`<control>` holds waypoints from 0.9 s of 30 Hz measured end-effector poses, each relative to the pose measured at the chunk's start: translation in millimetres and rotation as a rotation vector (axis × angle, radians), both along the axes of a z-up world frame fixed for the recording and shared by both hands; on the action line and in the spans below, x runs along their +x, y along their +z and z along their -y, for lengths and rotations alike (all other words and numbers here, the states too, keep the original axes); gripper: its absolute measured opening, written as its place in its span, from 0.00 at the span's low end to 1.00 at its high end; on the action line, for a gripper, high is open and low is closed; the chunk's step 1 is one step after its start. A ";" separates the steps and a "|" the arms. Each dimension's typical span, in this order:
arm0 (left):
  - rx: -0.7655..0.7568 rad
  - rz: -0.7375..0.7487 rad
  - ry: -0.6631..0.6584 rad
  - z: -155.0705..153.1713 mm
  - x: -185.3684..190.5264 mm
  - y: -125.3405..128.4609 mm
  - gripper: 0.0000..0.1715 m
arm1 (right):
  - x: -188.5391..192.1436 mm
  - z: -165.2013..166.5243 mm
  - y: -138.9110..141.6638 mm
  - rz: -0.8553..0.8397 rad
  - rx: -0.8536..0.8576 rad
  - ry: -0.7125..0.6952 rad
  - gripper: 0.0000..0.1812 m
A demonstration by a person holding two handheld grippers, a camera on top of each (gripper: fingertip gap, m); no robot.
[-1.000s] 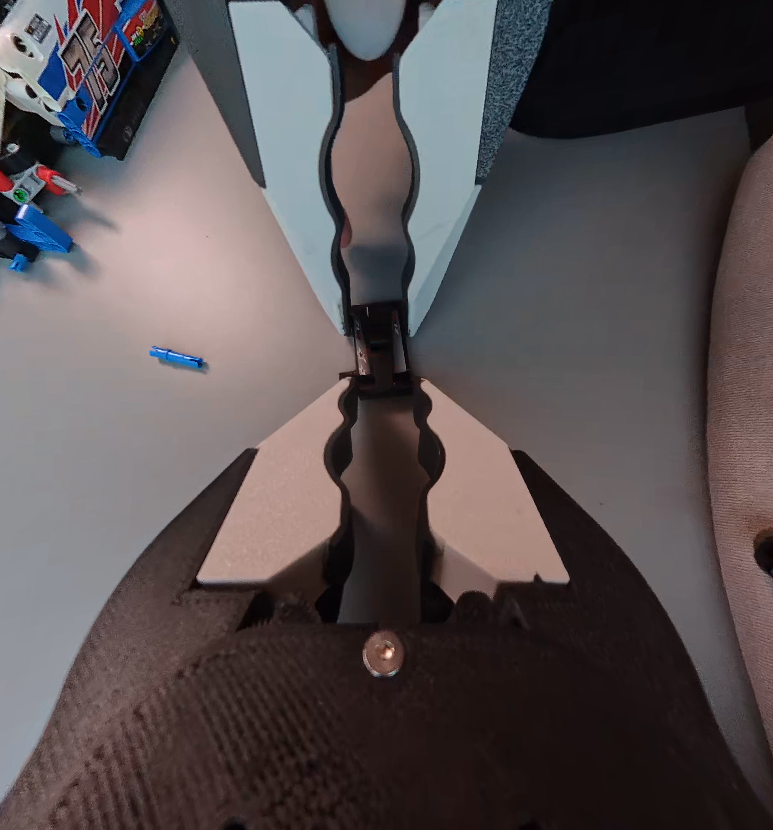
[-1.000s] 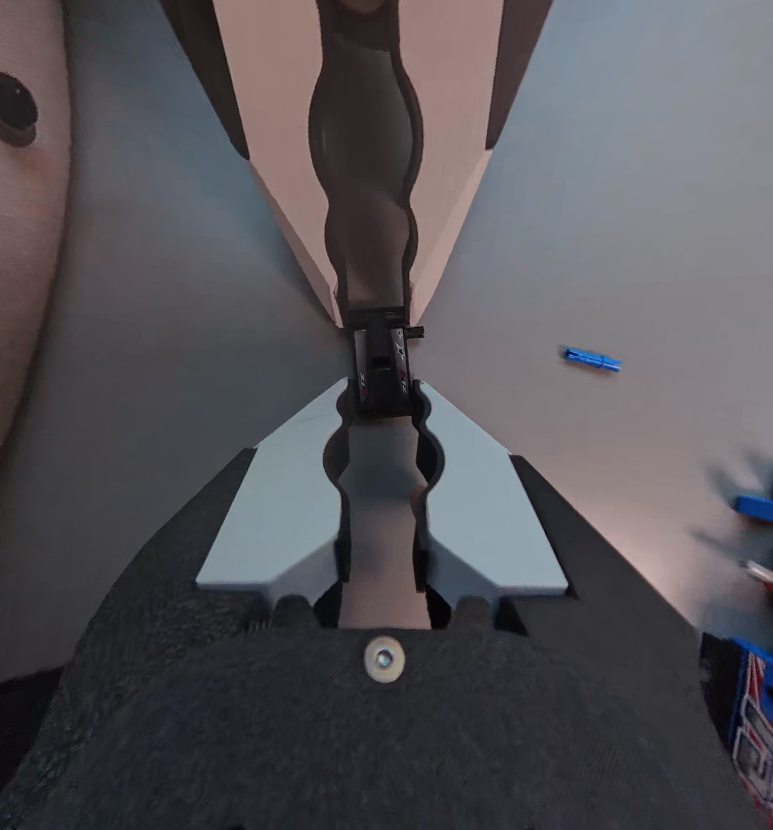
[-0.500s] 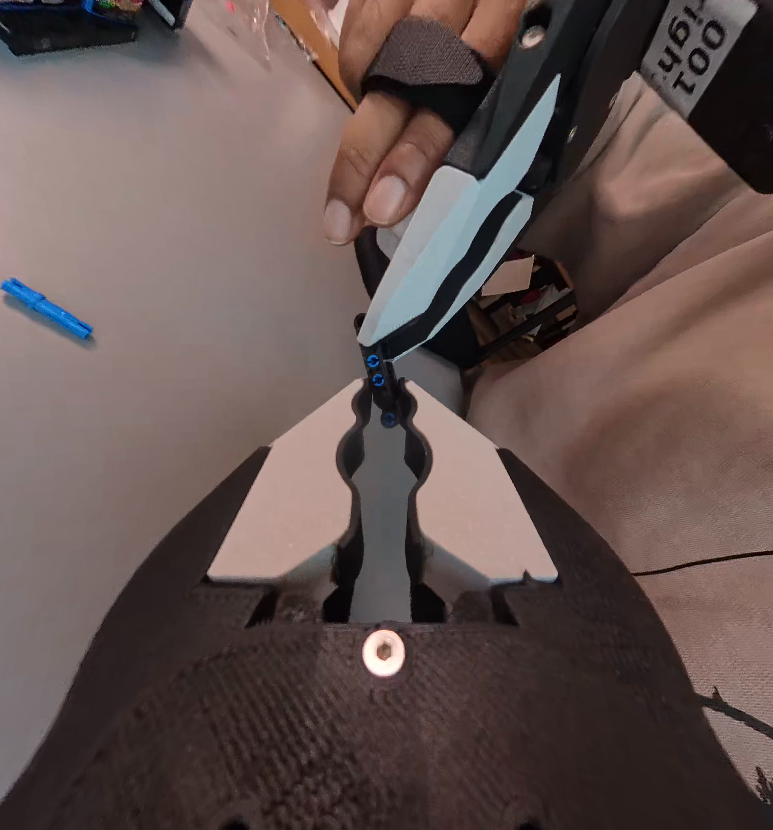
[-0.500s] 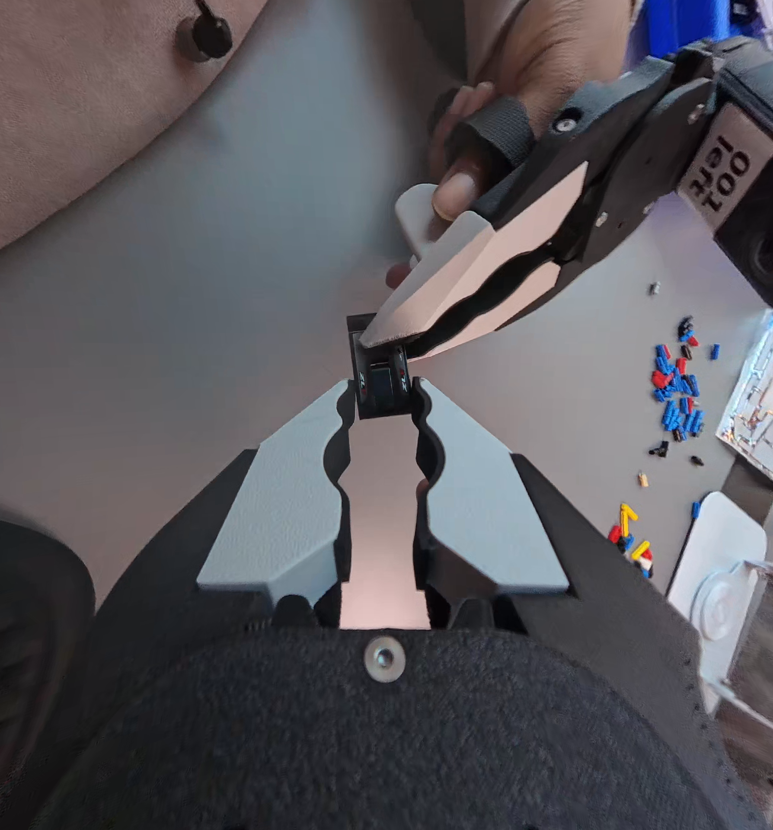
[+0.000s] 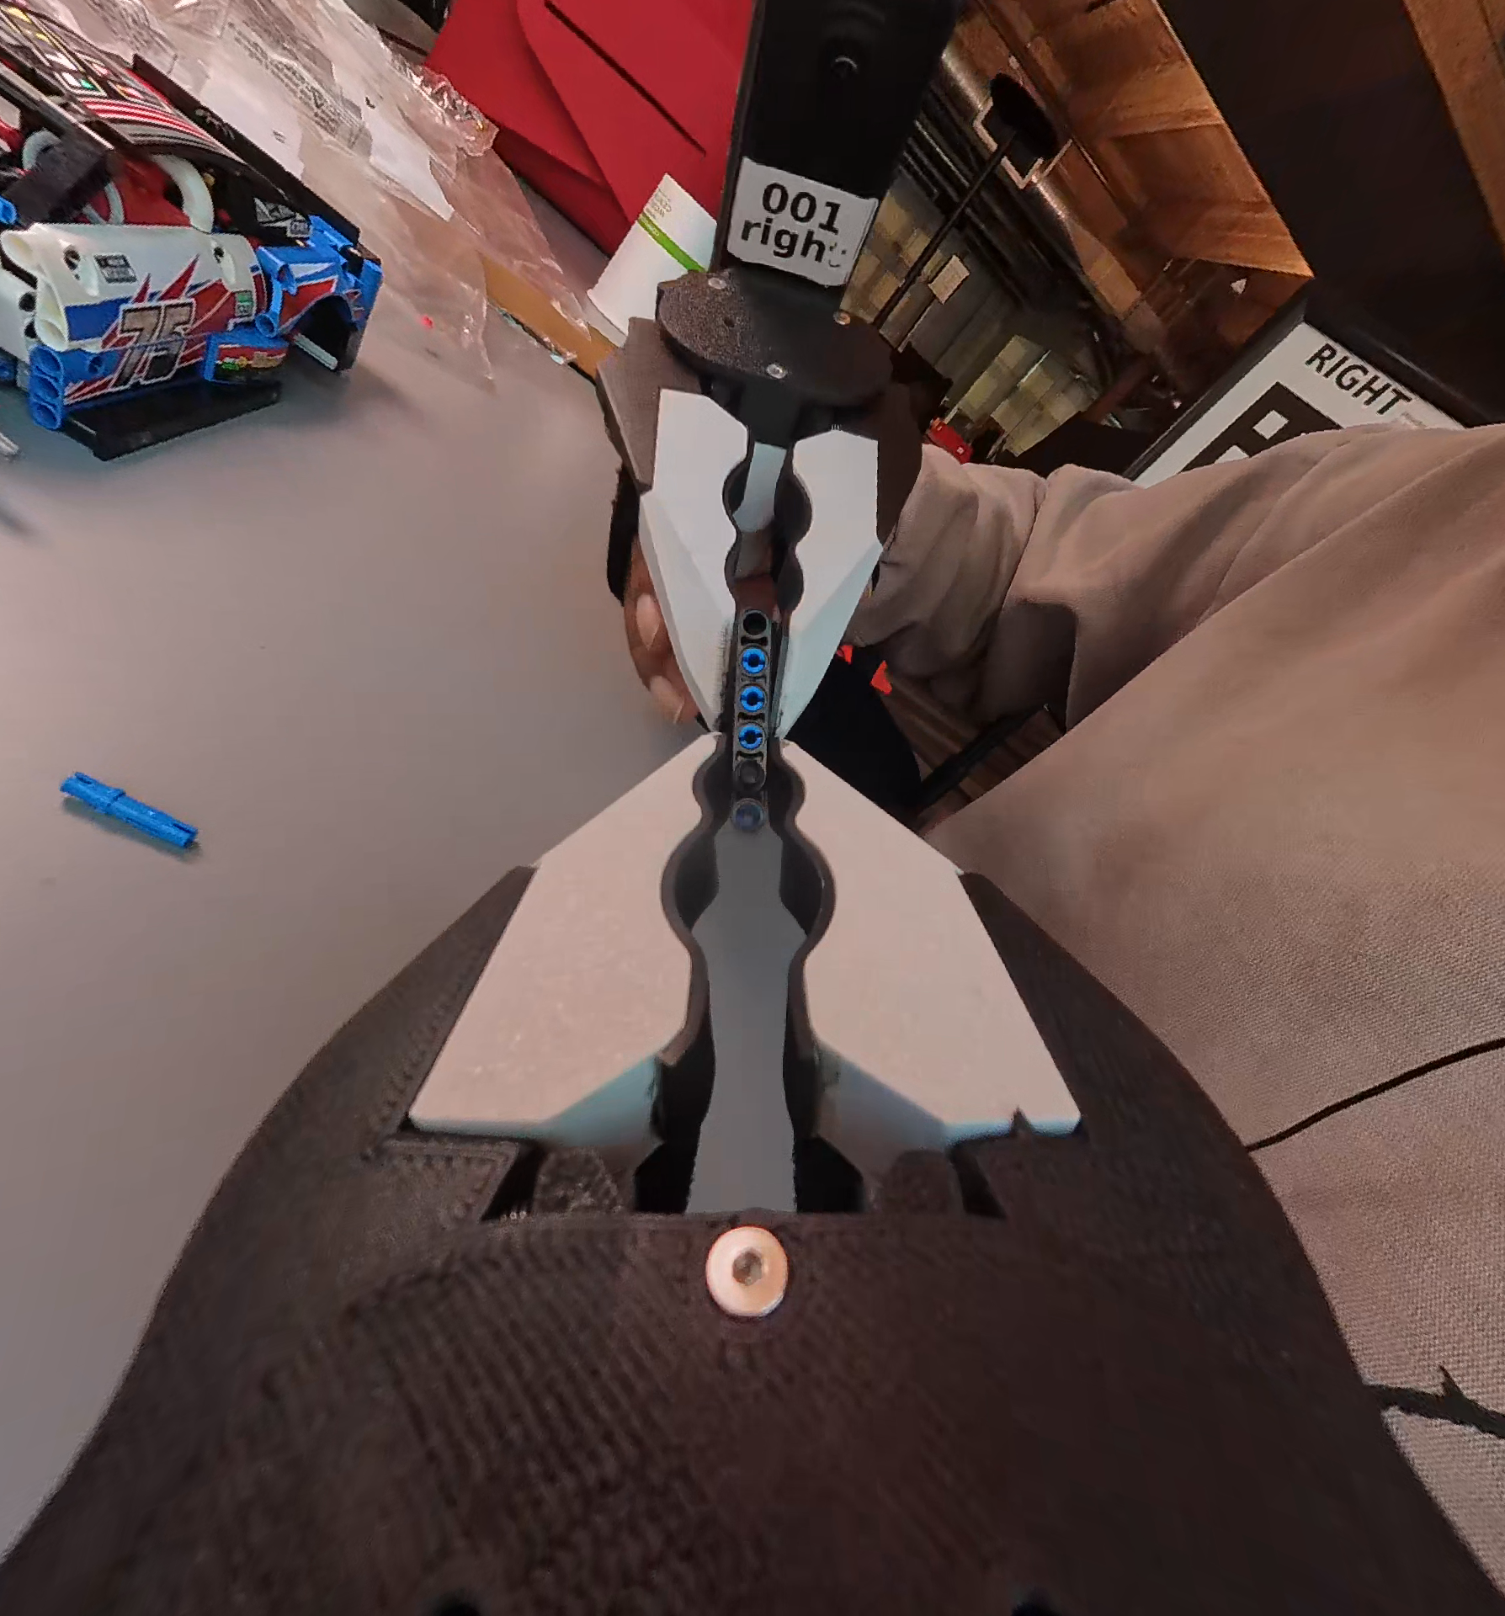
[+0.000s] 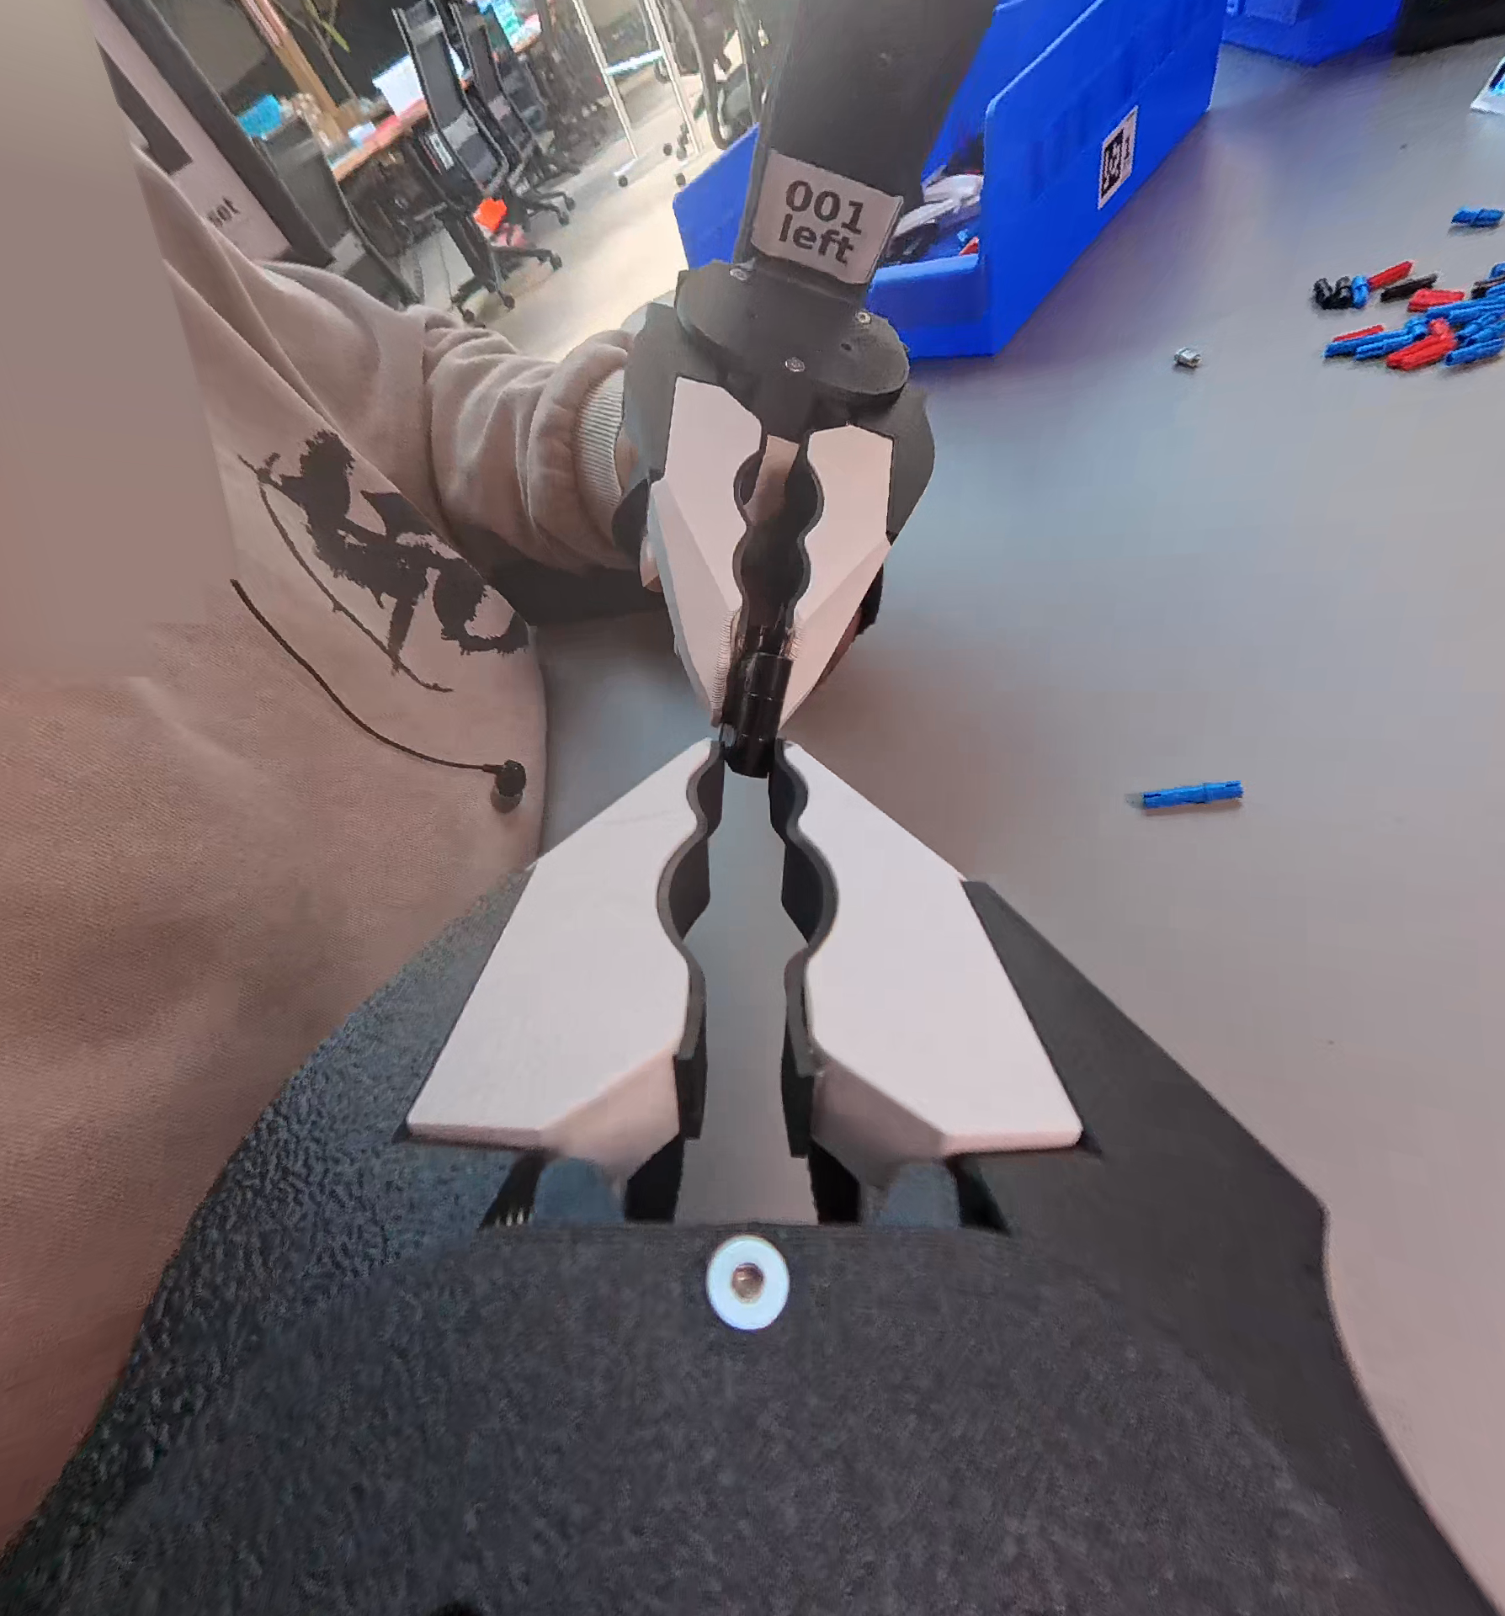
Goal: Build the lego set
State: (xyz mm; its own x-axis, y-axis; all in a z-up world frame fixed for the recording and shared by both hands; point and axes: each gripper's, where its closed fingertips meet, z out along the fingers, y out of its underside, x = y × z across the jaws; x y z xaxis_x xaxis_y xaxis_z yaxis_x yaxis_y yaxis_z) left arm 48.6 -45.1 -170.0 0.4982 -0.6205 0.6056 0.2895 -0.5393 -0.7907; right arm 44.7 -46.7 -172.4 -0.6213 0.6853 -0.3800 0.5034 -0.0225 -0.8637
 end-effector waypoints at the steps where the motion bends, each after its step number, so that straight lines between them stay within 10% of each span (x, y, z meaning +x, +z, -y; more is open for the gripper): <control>1: 0.011 -0.020 0.006 -0.3 0.1 -0.5 0.03 | 0.1 -0.3 0.1 0.037 -0.033 0.002 0.03; 13: -0.014 -0.104 -0.064 6.5 11.3 -12.6 0.03 | 19.0 10.1 -22.2 0.394 0.089 0.193 0.03; 27: 0.051 0.082 0.134 -9.1 -20.3 18.6 0.03 | -15.1 4.4 -1.9 0.105 -0.126 -0.091 0.03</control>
